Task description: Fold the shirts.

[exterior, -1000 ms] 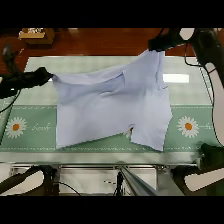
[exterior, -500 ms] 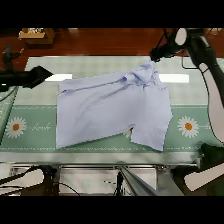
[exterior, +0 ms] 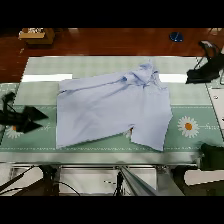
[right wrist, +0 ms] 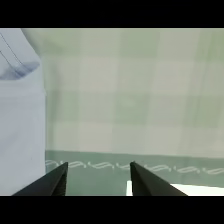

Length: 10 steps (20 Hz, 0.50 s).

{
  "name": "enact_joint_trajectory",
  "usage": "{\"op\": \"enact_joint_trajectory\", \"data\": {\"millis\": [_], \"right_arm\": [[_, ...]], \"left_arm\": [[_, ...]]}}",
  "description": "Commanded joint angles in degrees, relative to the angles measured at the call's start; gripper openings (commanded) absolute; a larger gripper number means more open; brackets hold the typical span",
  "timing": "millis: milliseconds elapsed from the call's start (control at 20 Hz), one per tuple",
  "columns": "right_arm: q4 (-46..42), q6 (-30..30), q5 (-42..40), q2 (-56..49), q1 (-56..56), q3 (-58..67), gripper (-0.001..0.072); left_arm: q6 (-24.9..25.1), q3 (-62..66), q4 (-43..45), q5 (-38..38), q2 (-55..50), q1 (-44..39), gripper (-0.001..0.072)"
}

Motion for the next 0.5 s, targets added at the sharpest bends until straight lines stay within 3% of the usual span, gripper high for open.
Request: {"op": "enact_joint_trajectory", "data": {"millis": [0, 450], "right_arm": [[12.07, -4.37, 1.22, 2.71, -10.19, -8.7, 0.0452], [14.8, -4.52, -1.05, 5.84, -16.57, -9.94, 0.0444]], "left_arm": [[1.81, -13.53, 2.14, -1.6, 2.78, 1.14, 0.0668], [1.6, -16.02, 6.62, 2.78, 2.75, 0.81, 0.0668]]}}
